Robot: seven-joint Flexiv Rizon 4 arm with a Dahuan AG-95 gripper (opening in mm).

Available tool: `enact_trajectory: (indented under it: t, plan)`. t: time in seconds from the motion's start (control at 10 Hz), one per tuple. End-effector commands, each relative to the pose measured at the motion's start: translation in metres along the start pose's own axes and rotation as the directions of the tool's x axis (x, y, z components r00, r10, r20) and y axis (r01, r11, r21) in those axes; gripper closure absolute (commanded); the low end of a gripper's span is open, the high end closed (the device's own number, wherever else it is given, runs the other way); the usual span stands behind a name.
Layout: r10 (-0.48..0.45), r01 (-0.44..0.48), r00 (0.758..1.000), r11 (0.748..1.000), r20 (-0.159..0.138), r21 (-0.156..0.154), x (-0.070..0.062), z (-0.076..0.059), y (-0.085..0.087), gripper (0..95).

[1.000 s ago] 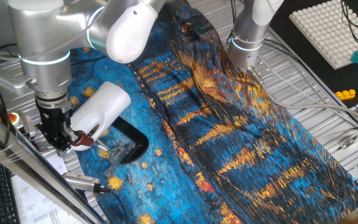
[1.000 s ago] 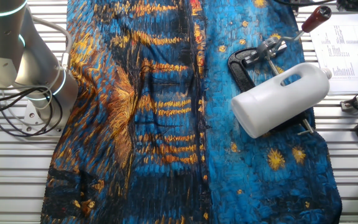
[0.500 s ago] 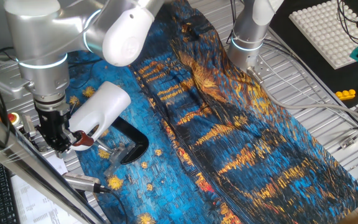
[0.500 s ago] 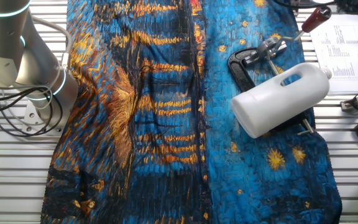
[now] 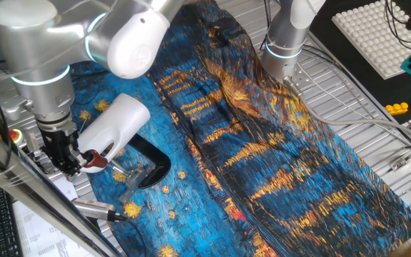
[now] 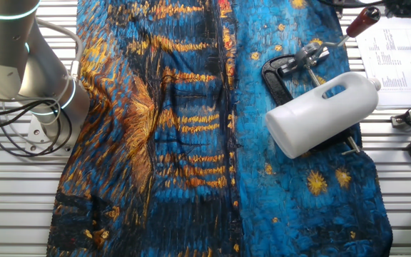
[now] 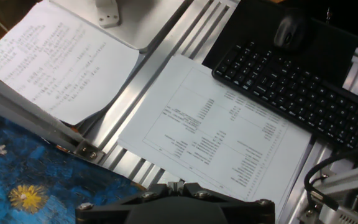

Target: Push down the lever

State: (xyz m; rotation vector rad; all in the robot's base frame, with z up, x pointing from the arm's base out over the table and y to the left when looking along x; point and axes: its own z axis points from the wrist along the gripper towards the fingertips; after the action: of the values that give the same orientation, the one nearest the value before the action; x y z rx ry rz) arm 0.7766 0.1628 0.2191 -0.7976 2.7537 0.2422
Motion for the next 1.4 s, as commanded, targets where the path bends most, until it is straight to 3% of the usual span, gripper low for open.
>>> enact_trajectory:
  t: [0.1, 1.0, 1.4]
  plan:
    - [0.003, -0.003, 1.000, 1.000, -0.019, -0.014, 0.004, -0.002, 0.001, 95.0]
    - [0.027, -0.032, 0.996, 0.998, -0.081, -0.054, 0.012, -0.006, 0.005, 95.0]
    - [0.040, -0.050, 0.992, 0.996, -0.123, -0.074, 0.017, -0.009, 0.008, 95.0]
